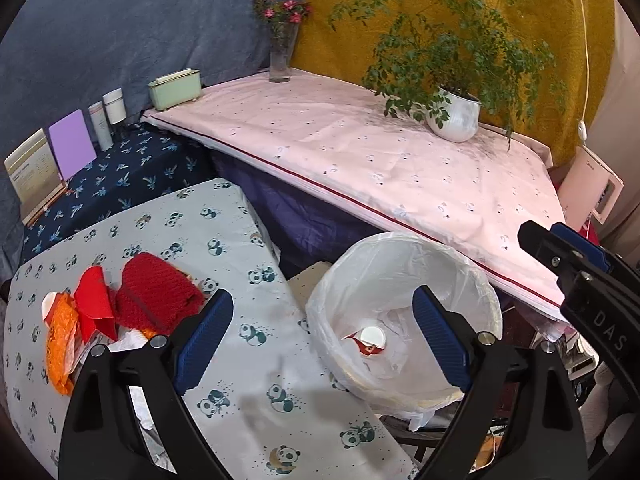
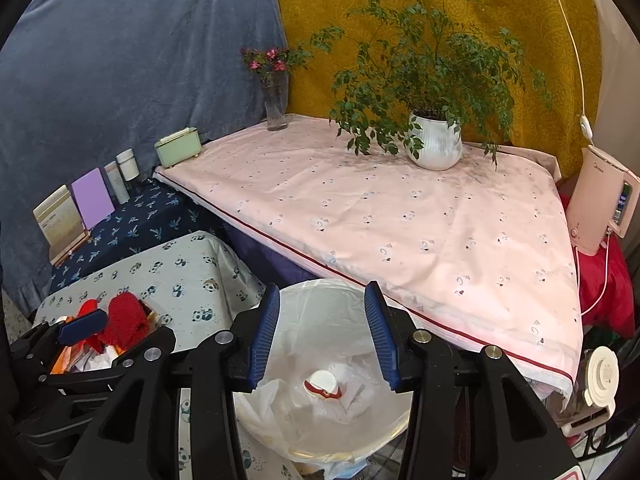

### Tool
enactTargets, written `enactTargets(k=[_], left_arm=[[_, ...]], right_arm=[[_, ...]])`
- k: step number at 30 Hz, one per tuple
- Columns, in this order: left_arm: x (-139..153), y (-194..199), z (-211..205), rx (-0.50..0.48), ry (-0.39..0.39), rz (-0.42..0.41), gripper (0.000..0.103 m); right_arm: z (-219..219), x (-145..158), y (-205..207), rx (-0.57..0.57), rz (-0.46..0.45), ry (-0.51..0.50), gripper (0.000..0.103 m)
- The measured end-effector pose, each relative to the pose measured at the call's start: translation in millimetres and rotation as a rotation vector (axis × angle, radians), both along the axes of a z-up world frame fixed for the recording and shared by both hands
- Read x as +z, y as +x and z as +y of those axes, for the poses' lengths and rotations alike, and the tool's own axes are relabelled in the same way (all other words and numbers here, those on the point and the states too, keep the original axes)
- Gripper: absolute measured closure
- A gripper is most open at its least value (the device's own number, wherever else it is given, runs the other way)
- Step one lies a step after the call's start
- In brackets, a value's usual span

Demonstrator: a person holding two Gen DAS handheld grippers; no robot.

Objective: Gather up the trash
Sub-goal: 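Open the left tool over the bin while the right tool opens too, then move both open tools back over the table items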

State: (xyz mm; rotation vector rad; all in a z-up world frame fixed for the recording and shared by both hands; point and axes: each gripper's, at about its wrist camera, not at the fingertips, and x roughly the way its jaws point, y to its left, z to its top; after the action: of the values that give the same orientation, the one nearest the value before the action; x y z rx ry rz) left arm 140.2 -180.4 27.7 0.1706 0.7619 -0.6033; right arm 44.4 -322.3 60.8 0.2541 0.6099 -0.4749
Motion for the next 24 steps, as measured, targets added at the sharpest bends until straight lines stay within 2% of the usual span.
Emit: enactTargets(k=[13,24], left_arm=[[5,11,54,0.101,-0.025,0.001,0.015],[-1,21,122,0.235,-0.033,0.021,0.011]], right_arm=[[42,9,16,0.084,-0.011,-0.013,0.054],[94,13,37,0.186,-0.012,-0.023,0.048]])
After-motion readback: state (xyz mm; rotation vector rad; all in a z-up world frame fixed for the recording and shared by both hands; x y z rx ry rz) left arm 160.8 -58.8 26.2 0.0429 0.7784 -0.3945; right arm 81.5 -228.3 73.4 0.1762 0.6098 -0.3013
